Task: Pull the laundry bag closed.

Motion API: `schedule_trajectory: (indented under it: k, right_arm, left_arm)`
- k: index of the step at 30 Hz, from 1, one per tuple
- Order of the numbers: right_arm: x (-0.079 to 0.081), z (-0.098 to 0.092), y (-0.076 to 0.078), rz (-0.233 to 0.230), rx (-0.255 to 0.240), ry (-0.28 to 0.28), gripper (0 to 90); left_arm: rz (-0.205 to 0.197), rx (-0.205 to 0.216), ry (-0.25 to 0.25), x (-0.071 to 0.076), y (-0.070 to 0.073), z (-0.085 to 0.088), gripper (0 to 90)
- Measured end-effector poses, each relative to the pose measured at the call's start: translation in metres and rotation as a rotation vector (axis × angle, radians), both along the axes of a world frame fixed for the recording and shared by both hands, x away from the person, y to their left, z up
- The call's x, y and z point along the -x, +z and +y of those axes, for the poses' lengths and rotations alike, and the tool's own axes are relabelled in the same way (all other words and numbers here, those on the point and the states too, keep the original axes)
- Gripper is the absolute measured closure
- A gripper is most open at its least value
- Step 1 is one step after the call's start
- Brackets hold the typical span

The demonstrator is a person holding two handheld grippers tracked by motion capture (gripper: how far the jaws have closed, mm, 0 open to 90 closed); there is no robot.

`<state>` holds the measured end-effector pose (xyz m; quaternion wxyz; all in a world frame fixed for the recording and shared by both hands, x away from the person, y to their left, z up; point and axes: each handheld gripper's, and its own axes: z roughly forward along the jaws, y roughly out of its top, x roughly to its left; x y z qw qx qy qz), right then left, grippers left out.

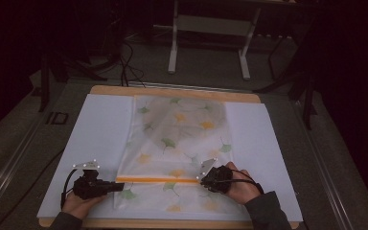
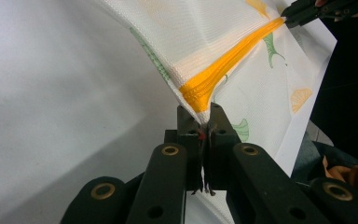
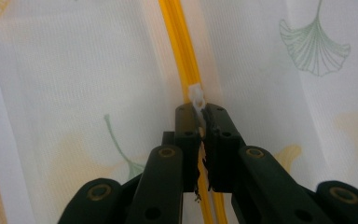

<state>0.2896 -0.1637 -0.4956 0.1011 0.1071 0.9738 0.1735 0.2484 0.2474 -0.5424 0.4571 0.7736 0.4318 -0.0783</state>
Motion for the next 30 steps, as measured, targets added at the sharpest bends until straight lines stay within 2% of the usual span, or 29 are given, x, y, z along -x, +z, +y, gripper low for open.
schedule_trajectory:
  k: [13, 30]
  right_arm:
    - [-0.001, -0.014, 0.004, 0.007, 0.004, -0.016, 84.8]
    - [-0.001, -0.023, 0.005, 0.027, 0.006, -0.018, 84.8]
  left_arm:
    - [-0.001, 0.001, -0.001, 0.0, 0.0, 0.0, 87.5]
    - [0.001, -0.003, -0.006, 0.0, -0.001, 0.0, 87.5]
